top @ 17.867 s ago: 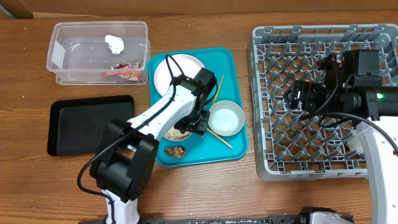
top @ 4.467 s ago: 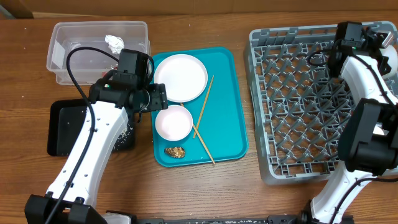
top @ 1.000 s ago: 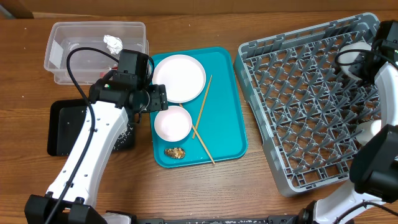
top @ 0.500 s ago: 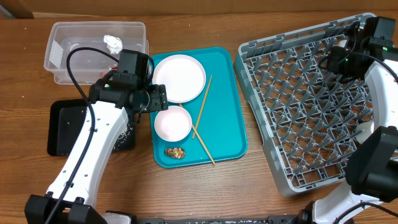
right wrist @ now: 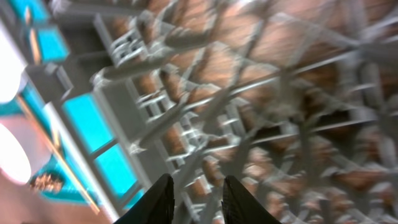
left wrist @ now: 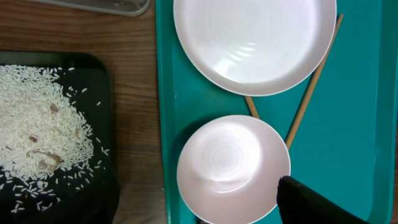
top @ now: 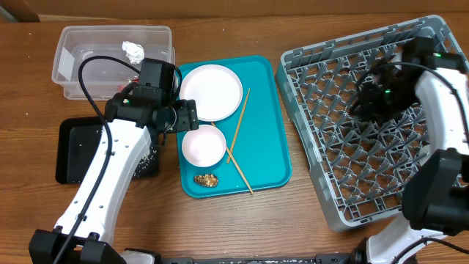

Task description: Sort waste into correct bins and load items into the dishwasher

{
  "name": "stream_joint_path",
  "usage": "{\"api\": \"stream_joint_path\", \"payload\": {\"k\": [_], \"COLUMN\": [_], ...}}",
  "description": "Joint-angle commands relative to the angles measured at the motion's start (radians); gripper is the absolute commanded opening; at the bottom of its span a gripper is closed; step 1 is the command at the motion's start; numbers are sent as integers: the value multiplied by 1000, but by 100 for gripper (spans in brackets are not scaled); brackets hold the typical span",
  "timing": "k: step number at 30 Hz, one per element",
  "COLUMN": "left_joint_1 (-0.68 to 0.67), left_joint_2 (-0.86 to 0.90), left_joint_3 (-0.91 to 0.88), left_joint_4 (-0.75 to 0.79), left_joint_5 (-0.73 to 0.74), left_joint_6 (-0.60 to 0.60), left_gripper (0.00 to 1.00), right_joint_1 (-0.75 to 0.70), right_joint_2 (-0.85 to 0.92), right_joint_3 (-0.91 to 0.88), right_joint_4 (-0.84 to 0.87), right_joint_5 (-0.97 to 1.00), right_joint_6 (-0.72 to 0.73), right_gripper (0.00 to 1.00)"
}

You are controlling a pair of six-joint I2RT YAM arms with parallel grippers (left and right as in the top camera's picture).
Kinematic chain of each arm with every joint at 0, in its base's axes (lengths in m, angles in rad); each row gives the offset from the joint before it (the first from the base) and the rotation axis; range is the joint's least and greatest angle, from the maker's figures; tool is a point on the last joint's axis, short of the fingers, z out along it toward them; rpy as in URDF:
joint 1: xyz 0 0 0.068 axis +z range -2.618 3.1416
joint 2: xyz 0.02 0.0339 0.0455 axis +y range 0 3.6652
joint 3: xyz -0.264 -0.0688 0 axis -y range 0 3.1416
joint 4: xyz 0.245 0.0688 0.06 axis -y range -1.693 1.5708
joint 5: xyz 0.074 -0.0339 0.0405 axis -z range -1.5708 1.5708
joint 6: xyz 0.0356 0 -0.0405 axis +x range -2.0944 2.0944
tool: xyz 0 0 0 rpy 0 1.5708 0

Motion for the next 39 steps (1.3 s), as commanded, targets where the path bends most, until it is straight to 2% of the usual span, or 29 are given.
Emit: {"api": "stream_joint_path", "payload": {"k": [1, 3, 8, 19, 39], "left_joint_1": [4, 4, 4, 4, 4], "left_joint_2": [-14, -14, -14, -14, -14], "left_joint_3": [20, 20, 20, 20, 20], "left_joint_4": [2, 1, 1, -6, -17], "left_joint_5": [-11, -11, -11, -10, -11], "left_joint_6": [16, 16, 16, 16, 16], "left_gripper": [83, 83, 83, 83, 83], "right_joint_1": [79, 103, 134, 183, 204], "right_joint_2": [-29, -29, -29, -29, -29], "right_joint_3": [7, -3, -41, -192, -193], "right_joint_4": [-29, -39, -80, 13, 65], "right_joint_5": [165, 228, 222, 205, 145], "right_joint_6": [140, 203, 222, 225, 221], "right_gripper": [29, 28, 28, 28, 28]}}
